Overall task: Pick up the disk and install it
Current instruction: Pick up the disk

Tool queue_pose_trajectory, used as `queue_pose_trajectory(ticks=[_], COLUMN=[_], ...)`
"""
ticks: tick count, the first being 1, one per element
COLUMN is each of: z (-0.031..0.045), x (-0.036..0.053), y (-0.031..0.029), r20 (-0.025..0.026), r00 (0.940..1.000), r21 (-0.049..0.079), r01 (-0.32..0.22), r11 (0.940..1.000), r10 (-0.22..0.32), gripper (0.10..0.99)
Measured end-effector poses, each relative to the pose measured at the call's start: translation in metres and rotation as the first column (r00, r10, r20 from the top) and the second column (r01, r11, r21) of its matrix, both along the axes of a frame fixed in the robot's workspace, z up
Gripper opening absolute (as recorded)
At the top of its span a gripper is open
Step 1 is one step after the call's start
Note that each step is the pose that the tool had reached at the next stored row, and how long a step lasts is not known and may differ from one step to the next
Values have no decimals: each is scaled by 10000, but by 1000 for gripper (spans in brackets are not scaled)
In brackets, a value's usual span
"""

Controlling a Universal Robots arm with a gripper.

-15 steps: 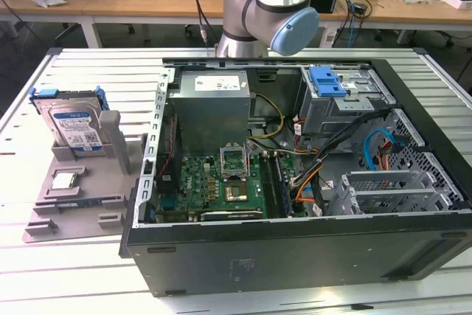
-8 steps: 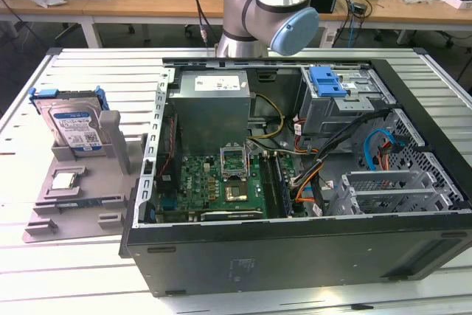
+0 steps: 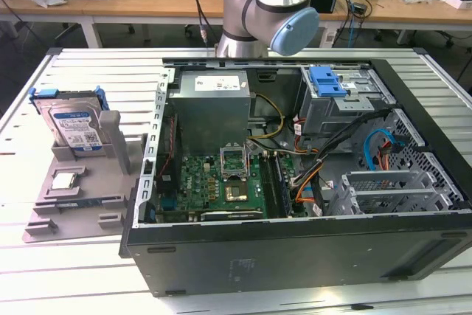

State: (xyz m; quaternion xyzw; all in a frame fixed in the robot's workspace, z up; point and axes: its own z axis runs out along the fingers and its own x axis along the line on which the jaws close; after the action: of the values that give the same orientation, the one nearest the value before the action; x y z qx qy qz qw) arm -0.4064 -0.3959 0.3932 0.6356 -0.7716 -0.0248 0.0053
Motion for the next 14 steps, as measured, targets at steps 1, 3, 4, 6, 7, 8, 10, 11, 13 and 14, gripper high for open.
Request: queue_pose_trajectory(ticks=[1,3,4,6,7,8,10,11,13,14], z=[0,0,0,0,0,0,0,0,0,1], x=[0,0,0,0,0,0,0,0,0,0], y=[0,0,0,0,0,0,0,0,0,0], r20=[0,0,-1,-1,0,0,0,0,-1,-1], r00=[10000,10000,10000,10000,10000,10000,10000,10000,10000,10000], r21=[0,0,0,-1,0,0,0,0,0,-1], r01=[-1,-4,-6,-9,-11,-13,-15,-16,-20,-21], r11=[10000,10000,10000,10000,10000,10000,10000,10000,10000,10000], r10=[1,4,6,9,11,13,15,16,20,21], gripper=[106,106,106,114,169,231,357,416,475,541])
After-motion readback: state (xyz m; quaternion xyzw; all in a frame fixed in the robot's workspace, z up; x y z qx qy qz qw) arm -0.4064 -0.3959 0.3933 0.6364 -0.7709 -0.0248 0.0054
